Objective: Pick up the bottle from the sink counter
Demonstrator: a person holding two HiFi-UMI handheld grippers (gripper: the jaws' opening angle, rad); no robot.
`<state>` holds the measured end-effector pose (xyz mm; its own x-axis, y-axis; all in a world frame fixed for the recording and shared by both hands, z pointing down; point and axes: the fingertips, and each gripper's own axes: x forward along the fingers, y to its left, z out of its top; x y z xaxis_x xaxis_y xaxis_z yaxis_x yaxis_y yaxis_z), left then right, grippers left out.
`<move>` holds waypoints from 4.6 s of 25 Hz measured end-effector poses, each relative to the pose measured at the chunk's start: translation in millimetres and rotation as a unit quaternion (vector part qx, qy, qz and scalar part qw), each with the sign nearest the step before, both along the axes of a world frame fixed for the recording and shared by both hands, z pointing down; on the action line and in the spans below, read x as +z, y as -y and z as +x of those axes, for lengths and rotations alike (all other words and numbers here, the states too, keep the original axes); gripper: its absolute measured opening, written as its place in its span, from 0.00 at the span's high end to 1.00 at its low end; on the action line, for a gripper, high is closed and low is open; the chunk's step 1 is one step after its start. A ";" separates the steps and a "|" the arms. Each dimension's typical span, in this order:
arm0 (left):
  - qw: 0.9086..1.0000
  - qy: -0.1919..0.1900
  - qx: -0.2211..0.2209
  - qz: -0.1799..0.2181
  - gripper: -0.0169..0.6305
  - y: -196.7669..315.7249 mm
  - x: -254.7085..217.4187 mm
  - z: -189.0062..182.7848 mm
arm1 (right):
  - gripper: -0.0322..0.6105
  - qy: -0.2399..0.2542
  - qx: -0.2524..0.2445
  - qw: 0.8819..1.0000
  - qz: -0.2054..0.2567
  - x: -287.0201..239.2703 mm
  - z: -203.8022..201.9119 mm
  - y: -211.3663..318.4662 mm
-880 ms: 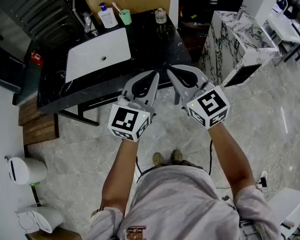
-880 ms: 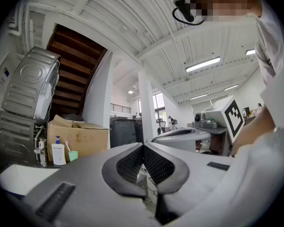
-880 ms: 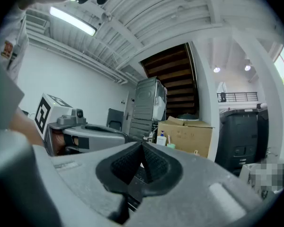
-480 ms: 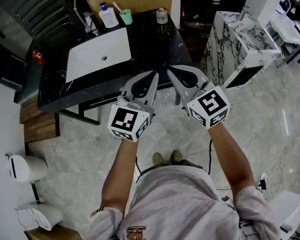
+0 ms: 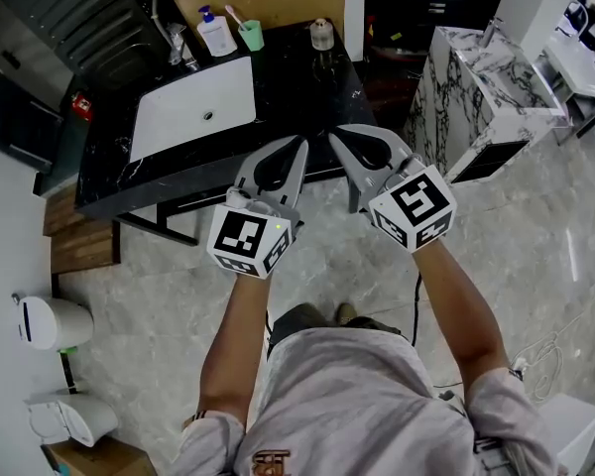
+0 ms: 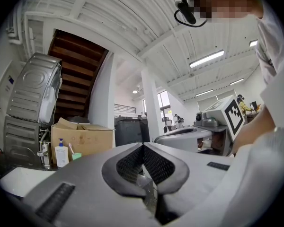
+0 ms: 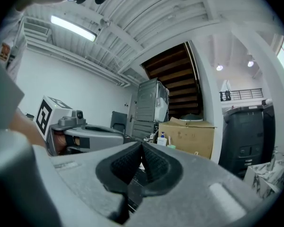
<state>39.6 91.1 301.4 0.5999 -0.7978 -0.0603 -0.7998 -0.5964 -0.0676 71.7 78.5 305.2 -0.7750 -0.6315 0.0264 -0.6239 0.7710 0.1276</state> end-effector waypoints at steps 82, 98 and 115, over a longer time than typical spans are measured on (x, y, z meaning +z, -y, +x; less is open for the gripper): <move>0.995 0.013 0.066 -0.072 0.97 420.8 87.6 -70.3 | 0.32 -0.151 0.135 0.954 -0.221 201.8 -29.2 508.4; 0.994 0.012 0.070 -0.083 0.97 424.0 98.6 -70.6 | 0.43 -0.149 0.125 0.952 -0.235 205.5 -34.2 511.2; 0.995 0.014 0.061 -0.074 0.97 412.8 90.2 -82.2 | 0.43 -0.133 0.106 0.965 -0.201 164.3 -52.2 491.5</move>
